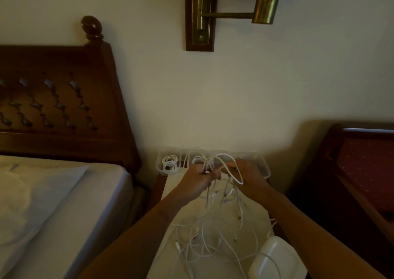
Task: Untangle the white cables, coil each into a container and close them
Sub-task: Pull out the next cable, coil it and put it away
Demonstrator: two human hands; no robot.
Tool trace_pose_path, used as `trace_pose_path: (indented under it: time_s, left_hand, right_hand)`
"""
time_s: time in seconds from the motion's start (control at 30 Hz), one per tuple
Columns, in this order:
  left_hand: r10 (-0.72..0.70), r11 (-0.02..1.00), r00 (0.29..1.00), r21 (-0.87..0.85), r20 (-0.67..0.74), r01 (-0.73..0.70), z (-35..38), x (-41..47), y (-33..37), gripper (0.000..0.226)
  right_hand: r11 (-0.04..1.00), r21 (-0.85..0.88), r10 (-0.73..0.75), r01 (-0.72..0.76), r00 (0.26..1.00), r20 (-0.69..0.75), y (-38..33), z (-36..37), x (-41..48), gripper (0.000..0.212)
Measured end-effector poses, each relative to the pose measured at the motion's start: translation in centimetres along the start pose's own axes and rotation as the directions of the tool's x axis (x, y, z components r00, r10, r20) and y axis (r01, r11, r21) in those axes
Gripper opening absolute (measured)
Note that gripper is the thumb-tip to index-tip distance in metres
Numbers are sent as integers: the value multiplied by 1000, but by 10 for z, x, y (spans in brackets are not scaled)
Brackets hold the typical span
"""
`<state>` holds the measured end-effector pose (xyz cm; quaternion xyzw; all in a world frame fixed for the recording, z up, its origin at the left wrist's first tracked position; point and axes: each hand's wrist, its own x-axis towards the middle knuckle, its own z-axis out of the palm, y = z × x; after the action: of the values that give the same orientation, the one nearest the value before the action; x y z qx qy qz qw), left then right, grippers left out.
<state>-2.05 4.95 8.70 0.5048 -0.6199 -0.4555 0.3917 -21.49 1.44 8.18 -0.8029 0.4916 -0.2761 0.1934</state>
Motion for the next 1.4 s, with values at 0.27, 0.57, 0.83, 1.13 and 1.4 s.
trace_pose_path:
  time_s: [0.27,0.57,0.83,1.13,1.4]
  left_hand:
    - [-6,993,991,-120,-132,-10,-16,7,23,28]
    - [55,961,970,-251,-235,-116,-39,11,63,37]
    - [-89,964,992,-259,-86,64,-35,-28,57,40]
    - [-344,867,928,-332,142,372,-24,-79,36,30]
    - [-307,801,949,-517,78,302,-35,-102,45,18]
  right_hand:
    - [991,129,36,-39,999,22,25,14,-22,22]
    - [946,43,321,-320,947,-23,61,31,-39,23]
    - [823,568,207,-7,935,-289,-32,-2,-49,37]
    - [799,596,138,80,940,-311,-78,-1,-100,35]
    - [751,659,245,49,905,-347,-66,-18,-98,22]
